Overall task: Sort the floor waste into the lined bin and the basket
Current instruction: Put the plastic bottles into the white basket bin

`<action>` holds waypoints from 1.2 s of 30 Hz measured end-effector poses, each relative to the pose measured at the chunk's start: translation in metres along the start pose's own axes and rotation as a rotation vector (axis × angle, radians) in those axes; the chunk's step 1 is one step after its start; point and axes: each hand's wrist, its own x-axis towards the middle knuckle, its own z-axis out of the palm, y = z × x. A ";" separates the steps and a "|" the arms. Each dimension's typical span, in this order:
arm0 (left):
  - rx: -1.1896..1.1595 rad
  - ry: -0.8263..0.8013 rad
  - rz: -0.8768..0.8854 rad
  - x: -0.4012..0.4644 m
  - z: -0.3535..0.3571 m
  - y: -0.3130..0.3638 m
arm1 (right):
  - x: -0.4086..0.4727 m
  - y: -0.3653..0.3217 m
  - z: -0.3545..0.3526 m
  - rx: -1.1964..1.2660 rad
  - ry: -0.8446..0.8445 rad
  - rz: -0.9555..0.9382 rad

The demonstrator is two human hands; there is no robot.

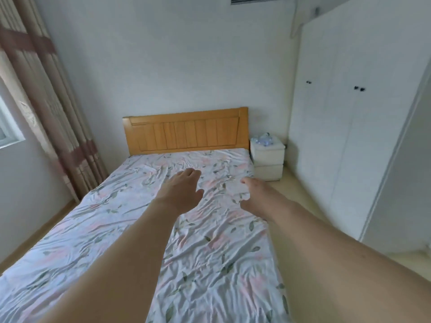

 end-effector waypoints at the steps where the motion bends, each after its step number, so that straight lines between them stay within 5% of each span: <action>1: -0.014 -0.002 0.023 0.015 0.006 0.023 | -0.003 0.022 -0.011 0.008 0.014 0.023; 8: -0.074 -0.003 0.193 0.149 0.053 0.236 | -0.020 0.231 -0.126 -0.003 0.145 0.135; 13: -0.056 -0.076 0.166 0.221 0.079 0.318 | 0.005 0.346 -0.186 -0.028 0.152 0.227; 23: -0.030 -0.168 0.064 0.395 0.150 0.342 | 0.176 0.458 -0.228 -0.034 0.083 0.102; 28: -0.208 -0.176 -0.023 0.542 0.190 0.345 | 0.305 0.516 -0.253 -0.053 0.080 0.130; 36: -0.172 -0.188 -0.032 0.751 0.224 0.340 | 0.494 0.582 -0.315 -0.027 0.100 0.103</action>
